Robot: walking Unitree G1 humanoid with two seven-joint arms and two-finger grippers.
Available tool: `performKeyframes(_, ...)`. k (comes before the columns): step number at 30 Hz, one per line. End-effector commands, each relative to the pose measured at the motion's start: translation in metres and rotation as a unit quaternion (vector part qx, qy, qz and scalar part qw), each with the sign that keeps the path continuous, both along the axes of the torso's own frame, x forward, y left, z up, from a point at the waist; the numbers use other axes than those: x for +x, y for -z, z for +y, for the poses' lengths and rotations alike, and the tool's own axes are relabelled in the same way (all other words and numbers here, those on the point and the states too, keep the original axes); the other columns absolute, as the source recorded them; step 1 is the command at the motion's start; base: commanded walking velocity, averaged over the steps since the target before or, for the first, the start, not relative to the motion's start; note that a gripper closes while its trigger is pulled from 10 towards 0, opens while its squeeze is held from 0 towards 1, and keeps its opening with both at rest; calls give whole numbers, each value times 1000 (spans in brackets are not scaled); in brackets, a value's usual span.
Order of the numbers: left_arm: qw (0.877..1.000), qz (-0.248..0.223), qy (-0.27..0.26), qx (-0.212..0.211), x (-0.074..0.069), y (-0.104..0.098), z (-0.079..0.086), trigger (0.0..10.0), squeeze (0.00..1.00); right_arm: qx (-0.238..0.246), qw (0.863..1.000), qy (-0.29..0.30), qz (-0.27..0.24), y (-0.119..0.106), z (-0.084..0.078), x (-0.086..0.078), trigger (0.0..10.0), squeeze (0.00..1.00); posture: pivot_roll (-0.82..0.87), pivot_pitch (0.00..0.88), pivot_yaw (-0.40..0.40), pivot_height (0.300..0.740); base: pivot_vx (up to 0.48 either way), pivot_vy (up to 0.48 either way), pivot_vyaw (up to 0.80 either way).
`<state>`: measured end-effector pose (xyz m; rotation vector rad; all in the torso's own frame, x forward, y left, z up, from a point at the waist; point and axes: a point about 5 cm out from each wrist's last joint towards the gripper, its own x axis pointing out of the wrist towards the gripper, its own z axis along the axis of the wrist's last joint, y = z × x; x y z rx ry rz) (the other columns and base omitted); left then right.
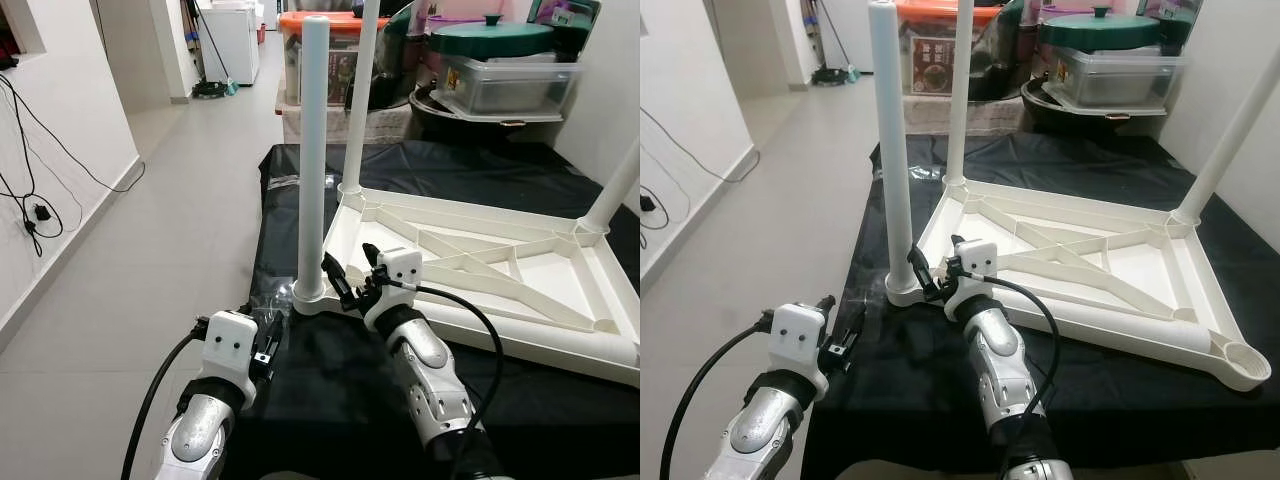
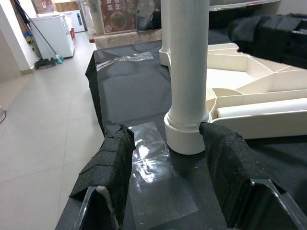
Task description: Building children table
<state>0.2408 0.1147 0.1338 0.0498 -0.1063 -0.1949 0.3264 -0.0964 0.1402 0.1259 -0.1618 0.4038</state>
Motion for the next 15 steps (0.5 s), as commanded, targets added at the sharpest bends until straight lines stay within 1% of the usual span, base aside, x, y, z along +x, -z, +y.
performKeyframes(1,1000,12,-4,7,0,4,2,10000,0,1,1000,0,5,1,2,-1,10000,0,-64,0,10,740,0,0,0)
performKeyframes(4,1000,12,-5,8,1,4,3,10000,0,1,1000,-1,4,-1,5,-2,10000,0,-24,0,19,740,0,0,0)
performKeyframes(8,1000,11,-9,11,3,2,4,10000,0,-1,1000,0,7,-2,7,-1,10000,0,-24,0,19,740,0,0,0)
performKeyframes(10,1000,10,-10,12,3,2,4,10000,0,-2,1000,-2,8,-2,7,0,10000,0,-24,0,19,740,0,0,-669)
performKeyframes(11,1000,10,-11,12,3,2,5,10000,0,-4,1000,-3,7,-2,8,0,10000,0,-13,0,5,740,0,0,0)
performKeyframes(15,1000,12,-17,18,3,4,6,10000,0,-10,1000,-6,5,-5,8,1,10000,0,-16,0,-1,740,0,0,0)
